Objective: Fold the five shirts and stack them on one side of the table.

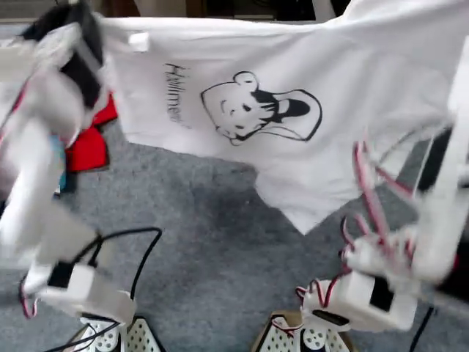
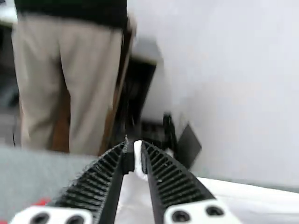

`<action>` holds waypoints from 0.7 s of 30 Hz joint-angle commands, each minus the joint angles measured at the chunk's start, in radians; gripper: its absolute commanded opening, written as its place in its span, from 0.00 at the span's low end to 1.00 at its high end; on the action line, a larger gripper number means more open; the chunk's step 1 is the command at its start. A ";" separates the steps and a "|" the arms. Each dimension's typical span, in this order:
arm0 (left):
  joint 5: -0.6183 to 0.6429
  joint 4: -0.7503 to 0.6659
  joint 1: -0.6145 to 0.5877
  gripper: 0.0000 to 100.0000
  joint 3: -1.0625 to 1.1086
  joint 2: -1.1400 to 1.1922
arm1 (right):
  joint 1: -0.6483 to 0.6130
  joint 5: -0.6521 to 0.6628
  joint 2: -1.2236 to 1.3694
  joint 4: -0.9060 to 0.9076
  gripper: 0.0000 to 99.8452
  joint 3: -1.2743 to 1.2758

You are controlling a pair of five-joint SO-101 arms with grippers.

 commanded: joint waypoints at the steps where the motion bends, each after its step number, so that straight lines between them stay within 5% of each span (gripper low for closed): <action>1: -0.068 0.015 -0.015 0.02 0.003 -0.134 | -0.005 -0.012 -0.099 -0.072 0.00 -0.022; 17: -0.101 0.009 -0.006 0.02 1.068 -0.897 | -0.007 0.104 -0.364 -0.054 0.00 -0.007; 21: -0.101 -0.126 -0.006 0.02 1.343 -0.954 | -0.008 0.109 -0.314 -0.031 0.00 0.127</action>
